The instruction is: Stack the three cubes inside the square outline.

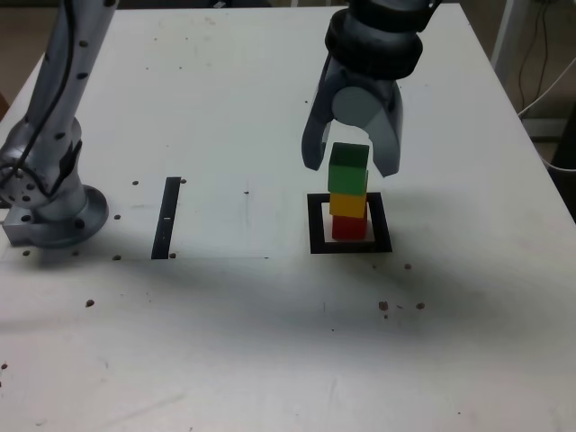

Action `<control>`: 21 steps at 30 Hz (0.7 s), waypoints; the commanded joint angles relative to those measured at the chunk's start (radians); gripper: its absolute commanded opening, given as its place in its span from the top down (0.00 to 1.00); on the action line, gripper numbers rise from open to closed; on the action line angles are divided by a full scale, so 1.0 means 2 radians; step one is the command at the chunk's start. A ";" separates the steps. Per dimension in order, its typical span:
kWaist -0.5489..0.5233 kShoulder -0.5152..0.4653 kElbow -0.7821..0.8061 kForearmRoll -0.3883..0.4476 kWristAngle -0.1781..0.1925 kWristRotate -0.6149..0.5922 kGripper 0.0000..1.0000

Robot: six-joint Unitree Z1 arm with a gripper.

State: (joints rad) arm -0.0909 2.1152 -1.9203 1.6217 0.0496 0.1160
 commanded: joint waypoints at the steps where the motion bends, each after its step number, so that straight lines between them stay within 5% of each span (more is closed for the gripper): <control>1: -0.001 -0.015 -0.001 0.006 0.007 0.000 0.01; 9: 0.001 -0.078 0.032 0.006 0.027 -0.008 0.01; 21: 0.023 -0.200 0.181 -0.009 0.030 -0.023 0.01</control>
State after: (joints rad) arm -0.0590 1.7626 -1.6095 1.5999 0.1075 0.0706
